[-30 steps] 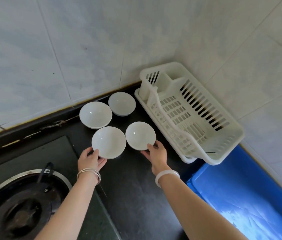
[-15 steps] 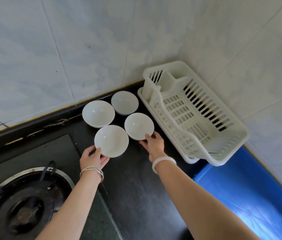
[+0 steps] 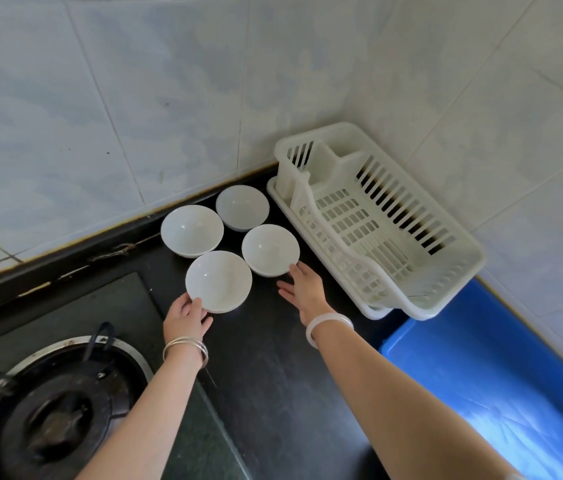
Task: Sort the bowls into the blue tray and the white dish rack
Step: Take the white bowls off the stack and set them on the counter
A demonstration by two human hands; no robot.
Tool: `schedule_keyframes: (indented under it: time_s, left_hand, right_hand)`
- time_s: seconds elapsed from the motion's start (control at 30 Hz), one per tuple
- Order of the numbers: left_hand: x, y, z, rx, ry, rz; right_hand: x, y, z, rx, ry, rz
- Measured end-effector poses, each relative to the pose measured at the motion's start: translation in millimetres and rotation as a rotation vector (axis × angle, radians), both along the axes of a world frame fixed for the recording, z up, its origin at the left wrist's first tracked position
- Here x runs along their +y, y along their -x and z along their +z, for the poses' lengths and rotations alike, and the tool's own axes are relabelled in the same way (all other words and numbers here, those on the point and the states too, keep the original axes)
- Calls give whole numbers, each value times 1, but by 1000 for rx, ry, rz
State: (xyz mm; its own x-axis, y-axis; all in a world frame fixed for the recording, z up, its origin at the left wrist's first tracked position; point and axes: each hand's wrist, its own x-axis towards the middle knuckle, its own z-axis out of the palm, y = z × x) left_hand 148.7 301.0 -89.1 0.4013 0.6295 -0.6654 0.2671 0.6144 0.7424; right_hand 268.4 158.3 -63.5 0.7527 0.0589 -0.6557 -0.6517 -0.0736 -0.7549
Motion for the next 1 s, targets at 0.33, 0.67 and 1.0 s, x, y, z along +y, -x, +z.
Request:
schedule_keyframes:
  time_s: [0.33,0.67,1.0]
  left_hand:
    - [-60,37,5,26,-104,-330]
    - [-206,67,26,11,-356,-1074]
    - [-290,101,24,92,-386,-1391]
  right_hand:
    - [-88,56,30,-240,166,202]
    - [-255,157,47,-334,658,177]
    - [-332,227,32,-208,1087,210]
